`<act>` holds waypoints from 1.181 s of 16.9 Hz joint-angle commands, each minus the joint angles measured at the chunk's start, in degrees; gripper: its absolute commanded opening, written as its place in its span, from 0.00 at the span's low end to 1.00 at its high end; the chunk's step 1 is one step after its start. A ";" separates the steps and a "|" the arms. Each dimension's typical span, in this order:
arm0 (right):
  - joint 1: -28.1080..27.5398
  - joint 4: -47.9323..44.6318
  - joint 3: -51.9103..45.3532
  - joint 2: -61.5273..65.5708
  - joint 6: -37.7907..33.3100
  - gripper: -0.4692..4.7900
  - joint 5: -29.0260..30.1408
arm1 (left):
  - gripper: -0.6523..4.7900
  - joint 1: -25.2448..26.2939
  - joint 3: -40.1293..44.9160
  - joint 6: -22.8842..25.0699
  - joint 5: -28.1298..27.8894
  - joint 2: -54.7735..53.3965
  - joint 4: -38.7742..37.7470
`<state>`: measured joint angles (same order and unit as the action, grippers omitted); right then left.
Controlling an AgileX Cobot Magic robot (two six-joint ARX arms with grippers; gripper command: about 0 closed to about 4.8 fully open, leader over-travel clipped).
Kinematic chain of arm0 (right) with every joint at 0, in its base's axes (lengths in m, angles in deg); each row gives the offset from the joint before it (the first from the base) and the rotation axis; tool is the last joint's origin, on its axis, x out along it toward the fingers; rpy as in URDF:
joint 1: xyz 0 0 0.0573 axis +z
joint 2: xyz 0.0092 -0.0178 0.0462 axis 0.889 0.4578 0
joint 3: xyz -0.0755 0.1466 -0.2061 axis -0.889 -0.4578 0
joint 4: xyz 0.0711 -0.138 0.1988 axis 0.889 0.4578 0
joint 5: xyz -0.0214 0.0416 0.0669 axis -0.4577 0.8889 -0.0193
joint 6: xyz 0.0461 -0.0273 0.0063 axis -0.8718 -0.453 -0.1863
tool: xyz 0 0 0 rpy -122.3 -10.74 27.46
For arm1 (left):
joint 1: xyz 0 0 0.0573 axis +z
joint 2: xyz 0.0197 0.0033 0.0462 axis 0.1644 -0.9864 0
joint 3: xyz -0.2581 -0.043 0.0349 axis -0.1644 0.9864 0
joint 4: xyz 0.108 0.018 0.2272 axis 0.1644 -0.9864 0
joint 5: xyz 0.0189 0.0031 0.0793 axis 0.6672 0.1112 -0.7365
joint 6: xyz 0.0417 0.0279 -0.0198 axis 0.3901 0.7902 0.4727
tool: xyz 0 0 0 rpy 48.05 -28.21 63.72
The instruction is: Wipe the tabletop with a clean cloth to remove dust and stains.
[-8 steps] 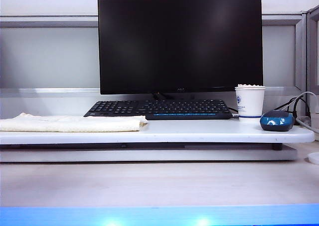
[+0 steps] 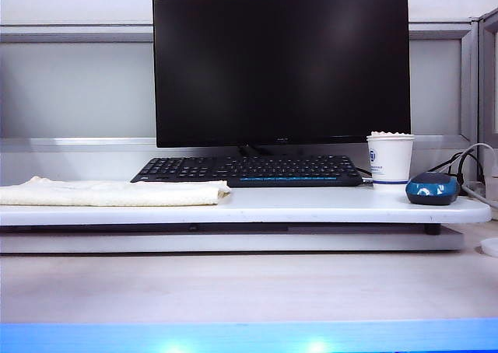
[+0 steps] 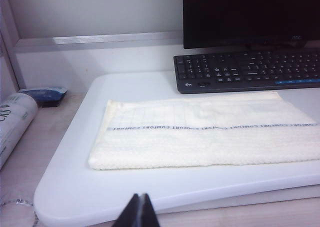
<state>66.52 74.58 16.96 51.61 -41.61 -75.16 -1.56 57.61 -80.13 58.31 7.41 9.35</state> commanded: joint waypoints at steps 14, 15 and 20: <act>0.24 -14.32 2.01 -0.20 -14.03 0.71 13.33 | 0.11 0.02 0.09 -1.22 0.26 -0.02 0.59; 0.26 -14.29 2.93 -0.15 -14.03 0.71 14.75 | 0.11 0.02 0.09 -1.25 0.46 -0.02 0.59; 0.31 -15.23 13.25 10.36 -14.03 0.73 21.00 | 0.11 0.02 -0.02 -1.31 14.32 -0.02 1.55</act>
<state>66.81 61.10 28.57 59.63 -55.58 -55.80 -1.56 57.61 -81.20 69.04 7.41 9.68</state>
